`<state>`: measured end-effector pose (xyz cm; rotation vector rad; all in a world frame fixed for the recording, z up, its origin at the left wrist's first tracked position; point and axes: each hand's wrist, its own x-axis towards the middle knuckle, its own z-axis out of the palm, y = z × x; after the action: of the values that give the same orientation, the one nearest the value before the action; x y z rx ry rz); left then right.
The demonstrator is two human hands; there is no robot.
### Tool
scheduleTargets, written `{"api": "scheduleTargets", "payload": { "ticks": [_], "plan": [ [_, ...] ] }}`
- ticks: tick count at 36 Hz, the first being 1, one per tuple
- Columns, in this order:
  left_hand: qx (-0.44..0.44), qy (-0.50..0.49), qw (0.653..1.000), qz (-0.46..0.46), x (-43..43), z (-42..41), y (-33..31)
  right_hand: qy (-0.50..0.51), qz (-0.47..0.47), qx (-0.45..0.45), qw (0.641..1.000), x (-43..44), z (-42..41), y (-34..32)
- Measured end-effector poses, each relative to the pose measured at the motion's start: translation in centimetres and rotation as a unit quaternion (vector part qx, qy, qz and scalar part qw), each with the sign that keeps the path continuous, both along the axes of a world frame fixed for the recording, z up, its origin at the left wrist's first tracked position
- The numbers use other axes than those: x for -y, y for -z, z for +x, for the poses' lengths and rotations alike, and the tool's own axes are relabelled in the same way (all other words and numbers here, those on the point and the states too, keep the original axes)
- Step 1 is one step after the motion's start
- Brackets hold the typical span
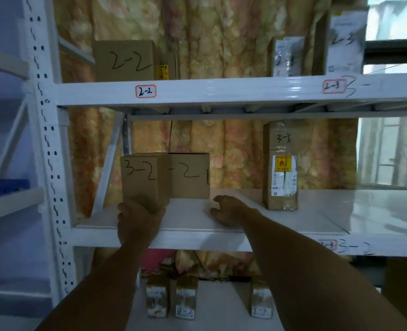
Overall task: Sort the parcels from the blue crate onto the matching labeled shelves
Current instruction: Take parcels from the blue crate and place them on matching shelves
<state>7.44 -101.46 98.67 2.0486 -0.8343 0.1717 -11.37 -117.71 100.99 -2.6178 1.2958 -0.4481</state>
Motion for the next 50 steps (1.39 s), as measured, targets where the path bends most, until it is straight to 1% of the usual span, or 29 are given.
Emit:
{"api": "scheduleTargets", "payload": {
  "ticks": [3,5,8,11,15,21,25,29,32,36,42,46,50],
  "plan": [
    [0.117,0.029,0.99,0.072,-1.6,-2.8,-0.4,0.005,-0.012,-0.075,0.997,-2.5,-3.1,-0.8],
    [0.116,0.069,0.987,0.089,-2.3,-4.9,-1.3,0.018,-0.024,-0.083,0.996,-4.3,-5.7,-1.1],
    [0.187,0.091,0.973,0.097,-3.3,-9.2,-2.4,0.04,-0.066,-0.072,0.994,-7.2,-10.7,-1.4],
    [0.233,0.124,0.953,0.15,-4.4,-14.5,-3.2,0.07,-0.098,-0.092,0.988,-9.8,-16.0,-1.6],
    [0.266,0.15,0.932,0.197,-6.6,-20.8,-4.1,0.091,-0.118,-0.08,0.986,-13.5,-22.1,-1.8],
    [0.293,0.171,0.908,0.246,-10.4,-28.7,-6.1,0.106,-0.137,-0.091,0.981,-19.6,-29.2,-3.2],
    [0.311,0.18,0.896,0.26,-13.2,-32.1,-7.1,0.105,-0.167,-0.095,0.976,-23.8,-32.2,-4.2],
    [0.321,0.191,0.887,0.271,-16.1,-34.6,-7.3,0.12,-0.158,-0.084,0.977,-27.4,-34.6,-4.4],
    [0.333,0.196,0.885,0.258,-18.1,-35.9,-7.0,0.133,-0.15,-0.074,0.977,-30.3,-36.1,-4.5],
    [0.332,0.202,0.882,0.267,-21.2,-37.4,-6.0,0.143,-0.151,-0.071,0.976,-33.8,-37.6,-4.4],
    [0.328,0.221,0.882,0.255,-26.1,-38.9,-4.4,0.158,-0.123,-0.076,0.977,-38.5,-39.4,-2.2],
    [0.316,0.223,0.884,0.262,-29.5,-39.3,-3.8,0.152,-0.122,-0.083,0.977,-41.7,-39.7,-1.2],
    [0.317,0.212,0.885,0.266,-32.7,-39.6,-3.9,0.139,-0.131,-0.079,0.978,-44.6,-39.7,-1.6]
  ]
}}
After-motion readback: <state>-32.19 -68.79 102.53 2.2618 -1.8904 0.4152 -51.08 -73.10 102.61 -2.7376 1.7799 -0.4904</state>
